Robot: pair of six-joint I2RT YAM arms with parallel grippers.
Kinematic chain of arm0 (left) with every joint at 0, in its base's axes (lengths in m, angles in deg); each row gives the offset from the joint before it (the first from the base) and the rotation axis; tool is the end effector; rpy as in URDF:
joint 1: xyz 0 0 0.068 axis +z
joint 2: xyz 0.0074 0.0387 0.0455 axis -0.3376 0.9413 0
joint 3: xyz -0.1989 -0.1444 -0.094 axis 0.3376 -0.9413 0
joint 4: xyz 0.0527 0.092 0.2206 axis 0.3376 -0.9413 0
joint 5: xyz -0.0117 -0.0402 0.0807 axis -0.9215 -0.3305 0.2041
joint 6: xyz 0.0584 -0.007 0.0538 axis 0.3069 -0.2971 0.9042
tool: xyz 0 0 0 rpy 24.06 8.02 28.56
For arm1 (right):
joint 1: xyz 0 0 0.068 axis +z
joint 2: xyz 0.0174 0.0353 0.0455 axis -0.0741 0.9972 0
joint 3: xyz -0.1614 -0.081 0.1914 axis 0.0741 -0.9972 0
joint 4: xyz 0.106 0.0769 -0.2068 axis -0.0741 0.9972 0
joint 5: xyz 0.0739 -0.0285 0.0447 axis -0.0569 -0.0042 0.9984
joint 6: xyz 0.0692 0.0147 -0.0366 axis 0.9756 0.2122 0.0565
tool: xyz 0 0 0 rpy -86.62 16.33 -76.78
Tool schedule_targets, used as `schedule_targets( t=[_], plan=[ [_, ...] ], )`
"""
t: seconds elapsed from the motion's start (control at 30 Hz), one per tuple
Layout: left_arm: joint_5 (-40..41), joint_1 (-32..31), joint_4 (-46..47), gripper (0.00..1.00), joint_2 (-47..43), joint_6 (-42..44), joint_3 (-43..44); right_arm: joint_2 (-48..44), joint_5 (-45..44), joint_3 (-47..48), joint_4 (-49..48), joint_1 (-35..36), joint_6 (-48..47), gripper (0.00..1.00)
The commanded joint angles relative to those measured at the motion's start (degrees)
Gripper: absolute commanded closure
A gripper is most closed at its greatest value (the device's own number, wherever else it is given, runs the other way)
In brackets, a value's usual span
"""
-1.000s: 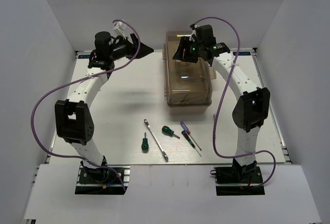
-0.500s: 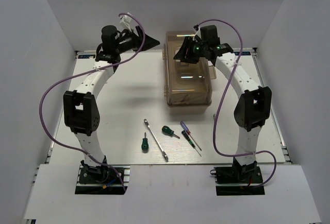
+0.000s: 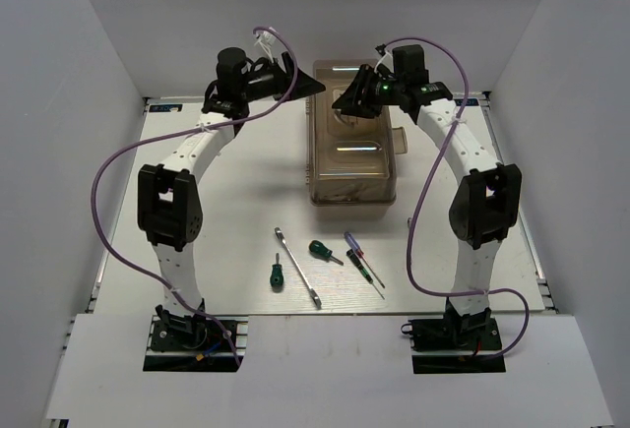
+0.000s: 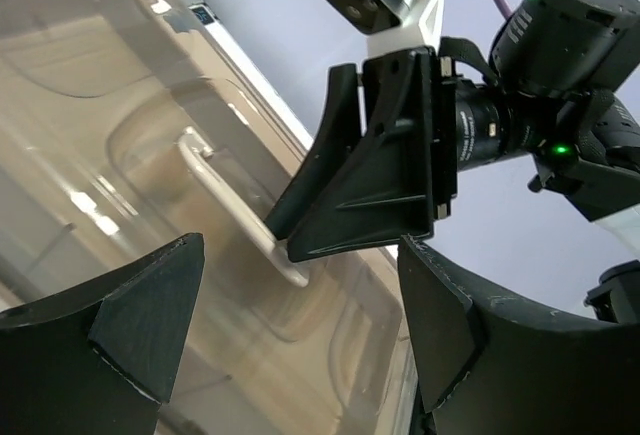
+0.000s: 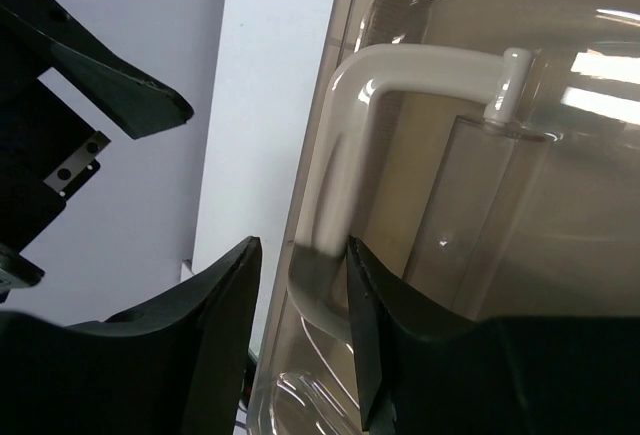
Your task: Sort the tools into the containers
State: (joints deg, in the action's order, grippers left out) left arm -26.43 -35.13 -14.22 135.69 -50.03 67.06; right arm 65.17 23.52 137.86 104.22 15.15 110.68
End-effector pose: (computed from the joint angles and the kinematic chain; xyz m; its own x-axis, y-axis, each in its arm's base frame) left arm 0.4459 -0.1764 0.3413 -0.6437 -0.2655 -0.7177 0.6326 0.3431 -0.6943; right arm 0.4322 0.1902 0.3275 -0.7911 0.2714 -0.5482 -0.2975 0.6123 0.7325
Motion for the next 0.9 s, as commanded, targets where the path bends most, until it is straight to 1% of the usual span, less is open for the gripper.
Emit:
schedule_targets(
  t=[0.0,0.17,0.4,0.53,0.63,0.73,0.87],
  plan=[
    [-1.3,-0.95,-1.58,0.12,0.37,-0.14,2.72,-0.26,6.09,0.62,-6.1,0.38,2.85,0.55],
    [-0.69,-2.88,-5.27,0.12,3.36,-0.14,6.22,-0.09,6.53,0.35,-6.45,0.11,3.2,0.55],
    [3.52,-4.2,-13.35,0.14,8.1,-0.14,11.59,0.18,6.62,0.09,-6.28,0.2,2.93,0.55],
    [4.67,-4.73,-15.21,0.15,10.04,-0.14,12.65,0.09,6.7,-0.09,-6.36,0.2,3.02,0.55],
    [4.67,-5.26,-16.87,0.15,10.66,-0.14,15.1,-0.09,6.97,-0.52,-6.45,0.11,3.02,0.55],
    [5.2,-5.26,-19.51,0.17,12.24,-0.14,17.04,-0.09,7.05,-0.79,-6.8,0.11,3.11,0.55],
    [6.61,-5.26,-19.0,0.17,11.54,-1.01,15.65,-0.35,7.32,-1.05,-6.98,-0.06,3.37,0.55]
  ],
)
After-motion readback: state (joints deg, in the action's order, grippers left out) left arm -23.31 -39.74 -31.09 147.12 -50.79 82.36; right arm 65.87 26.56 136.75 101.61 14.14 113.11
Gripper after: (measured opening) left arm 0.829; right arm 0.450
